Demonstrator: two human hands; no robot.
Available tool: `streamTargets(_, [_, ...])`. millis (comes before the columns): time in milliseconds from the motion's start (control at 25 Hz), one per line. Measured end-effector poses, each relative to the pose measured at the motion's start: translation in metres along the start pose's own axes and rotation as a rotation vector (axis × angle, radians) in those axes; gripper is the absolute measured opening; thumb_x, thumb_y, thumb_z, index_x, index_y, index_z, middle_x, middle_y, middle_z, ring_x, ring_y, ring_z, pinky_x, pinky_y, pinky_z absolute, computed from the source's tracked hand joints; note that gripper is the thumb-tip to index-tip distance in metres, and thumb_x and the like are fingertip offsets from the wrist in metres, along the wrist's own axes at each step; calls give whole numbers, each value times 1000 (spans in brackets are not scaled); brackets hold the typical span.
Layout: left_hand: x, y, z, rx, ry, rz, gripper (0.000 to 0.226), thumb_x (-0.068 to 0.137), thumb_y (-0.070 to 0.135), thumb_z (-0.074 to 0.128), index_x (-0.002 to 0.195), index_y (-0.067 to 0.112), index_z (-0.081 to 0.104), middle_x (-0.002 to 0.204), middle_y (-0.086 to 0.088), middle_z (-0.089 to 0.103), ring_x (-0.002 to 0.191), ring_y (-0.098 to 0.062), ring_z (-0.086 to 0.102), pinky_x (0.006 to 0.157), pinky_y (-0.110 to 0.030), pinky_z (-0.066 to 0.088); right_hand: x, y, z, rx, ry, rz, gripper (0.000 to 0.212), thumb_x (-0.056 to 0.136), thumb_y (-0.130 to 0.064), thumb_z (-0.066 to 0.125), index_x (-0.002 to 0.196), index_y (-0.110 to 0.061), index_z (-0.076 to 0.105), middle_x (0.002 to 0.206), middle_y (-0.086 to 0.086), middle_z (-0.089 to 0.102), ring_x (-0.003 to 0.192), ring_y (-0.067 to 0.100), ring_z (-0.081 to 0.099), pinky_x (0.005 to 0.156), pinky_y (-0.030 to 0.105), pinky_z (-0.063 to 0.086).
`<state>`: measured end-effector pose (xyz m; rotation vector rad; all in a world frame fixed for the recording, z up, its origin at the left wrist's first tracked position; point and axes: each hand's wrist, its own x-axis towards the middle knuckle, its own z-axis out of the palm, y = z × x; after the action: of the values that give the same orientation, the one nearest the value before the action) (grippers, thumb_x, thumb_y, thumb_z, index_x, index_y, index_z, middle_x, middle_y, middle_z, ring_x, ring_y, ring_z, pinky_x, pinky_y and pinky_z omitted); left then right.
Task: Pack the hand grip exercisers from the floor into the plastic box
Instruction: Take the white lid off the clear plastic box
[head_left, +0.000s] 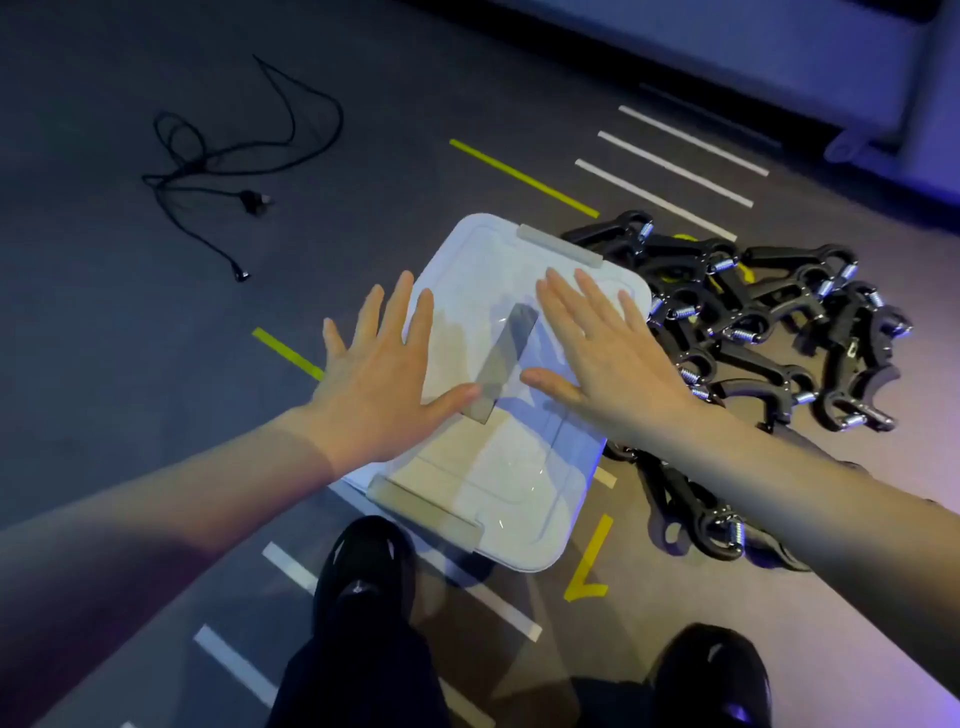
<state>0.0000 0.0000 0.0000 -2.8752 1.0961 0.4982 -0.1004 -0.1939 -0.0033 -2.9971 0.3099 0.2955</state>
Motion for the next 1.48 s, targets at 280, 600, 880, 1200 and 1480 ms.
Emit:
streamTargets(280, [-4, -14, 30, -89, -20, -16, 92, 83, 69, 27, 147, 16, -14, 155, -1, -19, 142, -30, 10, 111, -57, 19, 13, -3, 23, 35, -18, -173, 64, 97, -45, 38, 150, -17, 17, 159, 1, 11, 146, 18, 11, 117, 43, 19])
streamTargets(600, [-41, -28, 68, -3, 90, 208, 116, 63, 94, 17, 149, 15, 10, 156, -5, -2, 143, -24, -5, 108, -63, 4, 107, 49, 4, 123, 98, 136, 49, 99, -25, 38, 145, -12, 26, 139, 17, 42, 124, 39, 43, 99, 49, 39])
streamTargets(880, [-29, -35, 66, 165, 91, 404, 132, 47, 99, 22, 149, 15, 16, 156, -11, 9, 143, -32, 3, 105, -61, -3, 133, 65, 12, 299, 10, 196, 36, 101, -33, 35, 117, -6, 53, 96, 21, 61, 91, 37, 57, 80, 42, 46])
streamTargets(1200, [1, -64, 54, 272, 131, 439, 129, 49, 97, 21, 149, 16, 15, 154, -10, 18, 139, -31, 13, 93, -73, 23, 130, 81, 19, 351, 96, 284, 38, 102, -37, 32, 109, -7, 54, 88, 17, 58, 83, 34, 54, 77, 43, 46])
streamTargets(1480, [5, -67, 55, 279, 125, 472, 130, 49, 97, 25, 150, 17, 4, 156, -5, 5, 141, -28, 4, 99, -67, 15, 133, 84, 17, 415, 65, 316, 39, 103, -33, 28, 114, -6, 54, 90, 18, 55, 93, 41, 55, 72, 37, 38])
